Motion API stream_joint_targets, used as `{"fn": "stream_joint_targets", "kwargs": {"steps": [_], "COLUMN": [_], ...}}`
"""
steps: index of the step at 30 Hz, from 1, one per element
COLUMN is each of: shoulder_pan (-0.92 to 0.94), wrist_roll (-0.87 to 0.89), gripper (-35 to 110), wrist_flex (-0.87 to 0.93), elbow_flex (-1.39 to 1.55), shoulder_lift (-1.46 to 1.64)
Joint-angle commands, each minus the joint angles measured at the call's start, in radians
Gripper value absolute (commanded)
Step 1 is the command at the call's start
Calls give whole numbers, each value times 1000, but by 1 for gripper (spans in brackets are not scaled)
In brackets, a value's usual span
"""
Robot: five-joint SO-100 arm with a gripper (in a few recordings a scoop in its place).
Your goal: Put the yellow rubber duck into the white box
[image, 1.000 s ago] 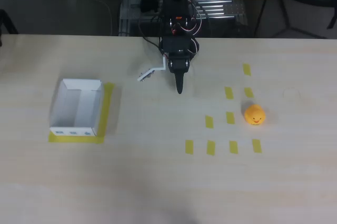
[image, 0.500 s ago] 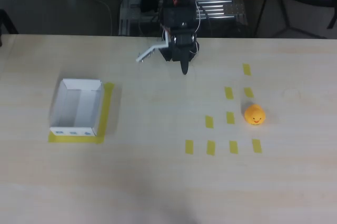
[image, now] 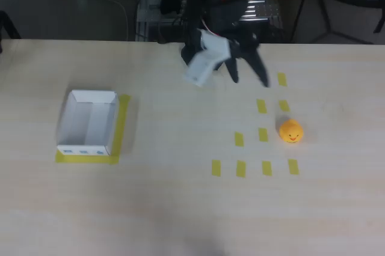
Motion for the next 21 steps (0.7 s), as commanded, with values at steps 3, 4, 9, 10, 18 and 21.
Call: {"fn": "stream_joint_targets", "kwargs": {"steps": [3,4,9,10,18,21], "shoulder_pan": [-210,-227,-273,-278,-264,-258], "wrist_roll": [-77,-77,-75,-72,-60,-49], "gripper": [62,63,64,64,65,65], "wrist_flex": [38,38,26,21,18,21], "elbow_flex": [-60,-57,-75,-84,-233,-321], "shoulder_lift": [-143,-170,-293,-321,-537,-623]}}
